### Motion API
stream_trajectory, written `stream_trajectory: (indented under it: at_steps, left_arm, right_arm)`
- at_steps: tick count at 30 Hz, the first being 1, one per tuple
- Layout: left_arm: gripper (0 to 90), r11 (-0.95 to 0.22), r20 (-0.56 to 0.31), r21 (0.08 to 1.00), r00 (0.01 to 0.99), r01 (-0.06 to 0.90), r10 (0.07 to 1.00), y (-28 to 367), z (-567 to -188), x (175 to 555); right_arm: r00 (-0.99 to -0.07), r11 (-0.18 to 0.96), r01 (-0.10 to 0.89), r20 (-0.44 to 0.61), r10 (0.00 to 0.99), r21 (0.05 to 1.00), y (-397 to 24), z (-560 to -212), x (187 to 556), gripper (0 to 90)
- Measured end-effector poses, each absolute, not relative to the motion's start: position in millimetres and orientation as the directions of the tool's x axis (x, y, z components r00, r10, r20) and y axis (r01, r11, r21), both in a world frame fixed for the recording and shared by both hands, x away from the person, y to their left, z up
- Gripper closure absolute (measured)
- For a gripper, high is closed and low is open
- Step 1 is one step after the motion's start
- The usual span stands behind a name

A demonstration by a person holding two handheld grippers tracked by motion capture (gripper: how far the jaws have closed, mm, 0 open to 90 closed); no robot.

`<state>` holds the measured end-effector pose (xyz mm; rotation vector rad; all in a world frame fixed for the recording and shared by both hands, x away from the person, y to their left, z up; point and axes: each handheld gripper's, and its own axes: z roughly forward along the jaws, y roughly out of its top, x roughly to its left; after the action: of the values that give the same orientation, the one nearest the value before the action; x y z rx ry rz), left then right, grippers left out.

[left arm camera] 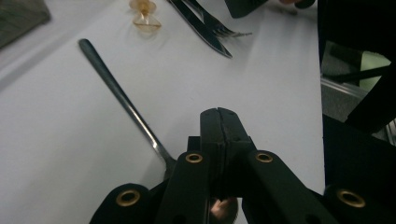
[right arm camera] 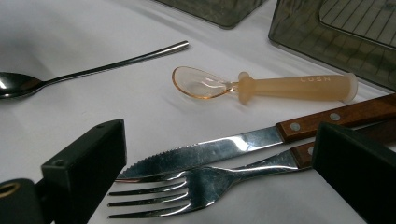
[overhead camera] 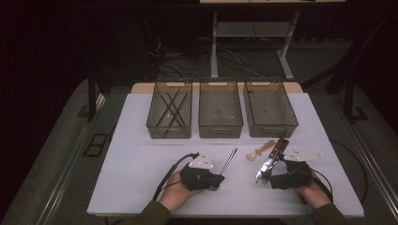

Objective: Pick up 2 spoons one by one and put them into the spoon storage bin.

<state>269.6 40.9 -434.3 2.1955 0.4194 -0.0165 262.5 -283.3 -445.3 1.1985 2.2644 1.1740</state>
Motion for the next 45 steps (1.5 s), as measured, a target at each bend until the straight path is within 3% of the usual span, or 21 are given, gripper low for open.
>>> stream_trajectory:
  at_steps: [10,23,45]
  left_arm:
    - [89.7,-0.628,-0.133,0.718,0.945,0.3,0.299,20.6,-445.4,270.9]
    - [89.7,-0.648,-0.163,0.691,0.942,0.32,0.292,24.7,-444.3,260.2]
    - [89.7,-0.703,-0.083,0.649,0.946,0.291,0.315,37.6,-441.3,258.1]
  right_arm:
    - [-0.596,0.309,0.531,0.089,0.798,0.789,-284.0,-445.2,262.3,3.2]
    - [-0.597,0.307,0.528,0.089,0.797,0.792,-284.6,-444.0,261.5,3.2]
    - [-0.597,0.309,0.528,0.087,0.797,0.791,-284.6,-443.9,261.5,3.2]
